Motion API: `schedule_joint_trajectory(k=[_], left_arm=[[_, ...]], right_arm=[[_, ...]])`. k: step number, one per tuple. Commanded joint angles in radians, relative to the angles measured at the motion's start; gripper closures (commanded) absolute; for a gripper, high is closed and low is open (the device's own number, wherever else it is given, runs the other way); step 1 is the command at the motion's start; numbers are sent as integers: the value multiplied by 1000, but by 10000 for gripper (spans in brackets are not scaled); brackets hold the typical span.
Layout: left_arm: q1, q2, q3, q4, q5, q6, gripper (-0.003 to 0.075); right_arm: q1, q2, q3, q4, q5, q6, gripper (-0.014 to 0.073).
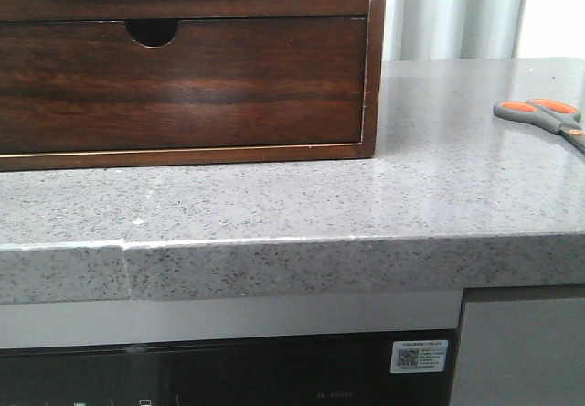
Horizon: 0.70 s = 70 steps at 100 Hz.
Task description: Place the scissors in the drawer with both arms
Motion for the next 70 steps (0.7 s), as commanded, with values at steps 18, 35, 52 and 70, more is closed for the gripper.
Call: schedule_joint_trajectory(k=[18,35,52,70], left_arm=[[-2,112,-54,-1,-107,-4,711],[-2,163,-54,-1,-215,-4,509],[-4,214,-54,-5,-369,-4,331],[-4,281,-55,298,-444,-4,393]], right_arm=[[-5,135,-83,12,-59,0,710],[-5,155,-81,12,-57,0,710],[-5,157,-71,12,-57,0,710],[-5,157,-71,12,-55,0,710]])
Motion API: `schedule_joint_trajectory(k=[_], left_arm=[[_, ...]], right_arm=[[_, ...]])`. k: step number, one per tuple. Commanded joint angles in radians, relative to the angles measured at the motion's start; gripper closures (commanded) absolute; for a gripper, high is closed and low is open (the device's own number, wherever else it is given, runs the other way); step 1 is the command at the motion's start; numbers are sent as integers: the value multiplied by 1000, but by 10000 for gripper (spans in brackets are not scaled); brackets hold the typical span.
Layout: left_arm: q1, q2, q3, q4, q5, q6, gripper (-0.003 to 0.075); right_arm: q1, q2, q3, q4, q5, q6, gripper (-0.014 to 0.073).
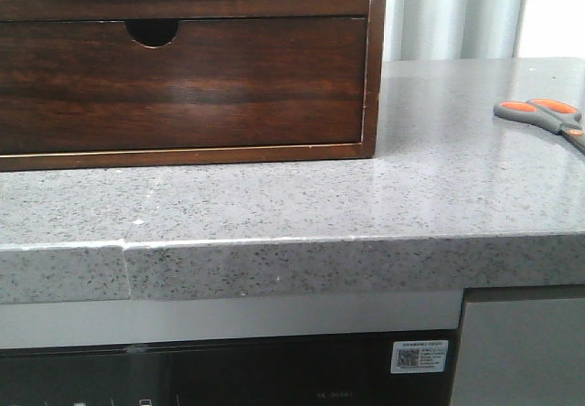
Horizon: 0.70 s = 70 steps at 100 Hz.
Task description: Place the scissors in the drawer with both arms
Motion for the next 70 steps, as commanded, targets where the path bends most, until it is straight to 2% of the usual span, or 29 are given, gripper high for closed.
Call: schedule_joint_trajectory(k=[1,26,40,46,61,70], left_arm=[[-4,47,-37,171,-130,-4,393],[-35,198,-39,501,-381,-4,393],[-85,311,-48,534,-480,-6,393],[-111,361,-68,555,-490,-4,393],[-155,473,-147,718,-481,27,393],[-174,532,-198,749,-478,28,393]], right_arm=[[-5,13,-27,3,-76,0,710],[-5,13,-27,3,-76,0,710],[-5,13,-27,3,-70,0,710],[-5,13,-27,3,-57,0,710],[-5,13,-27,3,-4,0,710],[-5,13,-20,3,9,0,710]])
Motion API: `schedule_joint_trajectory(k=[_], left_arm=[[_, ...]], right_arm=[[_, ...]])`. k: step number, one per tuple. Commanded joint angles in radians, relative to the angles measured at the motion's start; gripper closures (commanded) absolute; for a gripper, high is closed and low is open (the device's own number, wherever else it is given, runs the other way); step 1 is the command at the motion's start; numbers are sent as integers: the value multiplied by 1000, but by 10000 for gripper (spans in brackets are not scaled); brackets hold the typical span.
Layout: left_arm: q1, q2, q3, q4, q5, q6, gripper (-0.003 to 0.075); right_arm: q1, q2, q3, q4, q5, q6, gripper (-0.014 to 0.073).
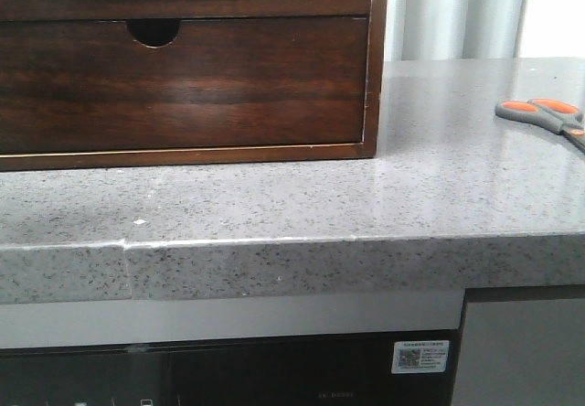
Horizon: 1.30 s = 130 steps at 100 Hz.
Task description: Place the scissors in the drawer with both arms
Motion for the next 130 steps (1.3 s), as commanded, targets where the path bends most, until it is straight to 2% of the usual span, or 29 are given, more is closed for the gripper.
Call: schedule_joint_trajectory(k=[1,16,26,46,85,93,112,130], left_arm=[[-23,55,-82,17,-59,3,393],[-28,135,-149,108,-41,92,393],[-28,179,-180,173,-38,92,393],[-28,236,-207,179,0,146,393],[-28,296,-270,179,26,152,399],[-28,296,-270,192,30,152,451],[-28,296,-270,205,60,152,719],[-28,294,-270,205,60,152,716]], right_arm=[[-5,13,-18,1,-52,0,710],[-5,13,-6,1,-59,0,710],[-5,13,-5,1,-61,0,710],[-5,13,-5,1,-61,0,710],[-5,13,-5,1,-61,0,710],[-5,13,-5,1,-61,0,710],[-5,13,-5,1,-61,0,710],[-5,13,-5,1,-61,0,710]])
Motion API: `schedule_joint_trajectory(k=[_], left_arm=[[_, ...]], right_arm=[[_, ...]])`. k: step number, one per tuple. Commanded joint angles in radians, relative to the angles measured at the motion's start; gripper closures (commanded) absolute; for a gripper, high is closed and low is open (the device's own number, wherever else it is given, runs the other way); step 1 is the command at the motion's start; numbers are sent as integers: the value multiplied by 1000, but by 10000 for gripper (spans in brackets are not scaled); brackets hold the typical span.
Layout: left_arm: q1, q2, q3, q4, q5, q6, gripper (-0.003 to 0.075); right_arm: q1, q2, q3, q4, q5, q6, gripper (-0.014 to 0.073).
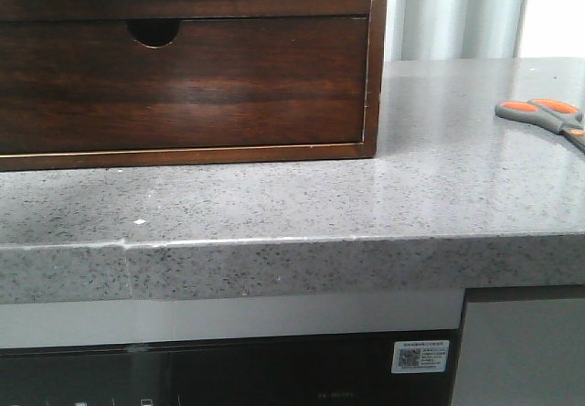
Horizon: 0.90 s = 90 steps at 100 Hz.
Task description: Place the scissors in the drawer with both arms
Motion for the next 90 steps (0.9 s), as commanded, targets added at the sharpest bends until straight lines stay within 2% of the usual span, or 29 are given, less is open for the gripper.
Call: schedule_joint_trajectory(k=[1,49,90], left_arm=[[-9,-15,-30,-57,-25,-32,716],[-62,-29,-12,-57,-39,-34,716],[-65,-203,100,-57,-44,-34,716]], right_arm=[[-5,13,-23,1,-74,0,710],[-5,13,-23,1,-74,0,710],[-5,13,-23,1,-74,0,710]])
